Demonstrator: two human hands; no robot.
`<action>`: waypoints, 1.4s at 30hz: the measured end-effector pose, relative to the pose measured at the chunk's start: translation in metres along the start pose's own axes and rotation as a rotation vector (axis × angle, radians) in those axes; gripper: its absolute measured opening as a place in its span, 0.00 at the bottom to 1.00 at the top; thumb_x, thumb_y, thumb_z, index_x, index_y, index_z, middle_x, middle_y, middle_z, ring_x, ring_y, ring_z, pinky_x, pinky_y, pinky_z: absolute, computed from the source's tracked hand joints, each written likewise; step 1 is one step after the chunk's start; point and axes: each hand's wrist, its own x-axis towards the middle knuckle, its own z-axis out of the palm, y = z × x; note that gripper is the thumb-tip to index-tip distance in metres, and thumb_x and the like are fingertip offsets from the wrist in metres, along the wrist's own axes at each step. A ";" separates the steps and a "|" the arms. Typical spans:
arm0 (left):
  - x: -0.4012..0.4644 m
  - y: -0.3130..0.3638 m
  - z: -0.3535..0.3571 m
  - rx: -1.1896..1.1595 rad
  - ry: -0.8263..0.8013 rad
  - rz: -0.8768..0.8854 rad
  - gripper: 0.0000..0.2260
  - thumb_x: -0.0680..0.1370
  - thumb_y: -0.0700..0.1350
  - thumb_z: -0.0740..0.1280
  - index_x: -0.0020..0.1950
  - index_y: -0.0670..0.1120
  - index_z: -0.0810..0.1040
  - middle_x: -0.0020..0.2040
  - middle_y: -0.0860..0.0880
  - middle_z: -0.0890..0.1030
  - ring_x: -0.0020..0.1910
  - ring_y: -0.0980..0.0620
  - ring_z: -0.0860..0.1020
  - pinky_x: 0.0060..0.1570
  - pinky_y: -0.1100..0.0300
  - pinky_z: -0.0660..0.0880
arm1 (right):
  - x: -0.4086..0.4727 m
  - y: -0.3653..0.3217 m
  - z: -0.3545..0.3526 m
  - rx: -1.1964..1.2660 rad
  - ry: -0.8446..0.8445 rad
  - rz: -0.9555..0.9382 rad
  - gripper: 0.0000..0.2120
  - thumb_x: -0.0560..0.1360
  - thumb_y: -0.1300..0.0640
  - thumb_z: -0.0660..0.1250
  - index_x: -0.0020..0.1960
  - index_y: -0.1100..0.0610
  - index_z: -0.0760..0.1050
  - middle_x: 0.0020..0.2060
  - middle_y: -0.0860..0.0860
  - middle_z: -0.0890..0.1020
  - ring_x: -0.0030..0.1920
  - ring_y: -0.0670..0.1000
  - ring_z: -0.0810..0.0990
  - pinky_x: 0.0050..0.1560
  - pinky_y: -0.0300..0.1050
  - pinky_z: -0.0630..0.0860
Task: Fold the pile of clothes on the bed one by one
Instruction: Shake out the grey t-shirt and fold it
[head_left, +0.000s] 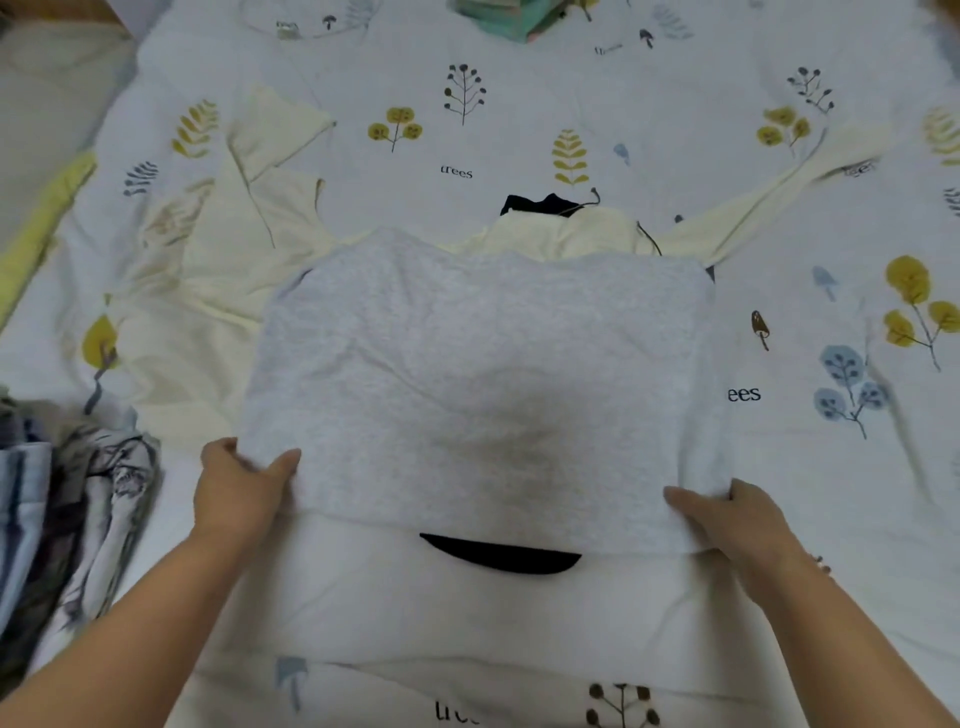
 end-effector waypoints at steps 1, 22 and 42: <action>-0.002 0.000 -0.004 -0.041 -0.034 0.009 0.23 0.73 0.44 0.71 0.63 0.37 0.69 0.59 0.36 0.76 0.56 0.36 0.76 0.58 0.41 0.73 | -0.002 -0.001 0.000 0.017 0.010 -0.021 0.07 0.71 0.60 0.71 0.38 0.59 0.74 0.40 0.57 0.80 0.42 0.57 0.78 0.49 0.53 0.76; -0.107 -0.065 0.003 0.667 0.062 0.697 0.32 0.64 0.46 0.68 0.67 0.39 0.67 0.62 0.33 0.72 0.61 0.32 0.72 0.54 0.32 0.68 | -0.065 0.058 -0.034 0.152 -0.148 0.232 0.13 0.69 0.63 0.73 0.53 0.64 0.78 0.43 0.60 0.84 0.44 0.60 0.83 0.50 0.54 0.78; -0.070 0.018 -0.043 -0.857 -1.167 -0.050 0.33 0.68 0.70 0.56 0.66 0.53 0.73 0.65 0.48 0.76 0.61 0.47 0.76 0.59 0.48 0.75 | -0.216 -0.080 0.125 -0.478 -0.355 -0.702 0.29 0.70 0.63 0.62 0.69 0.49 0.59 0.61 0.49 0.71 0.57 0.49 0.75 0.55 0.41 0.75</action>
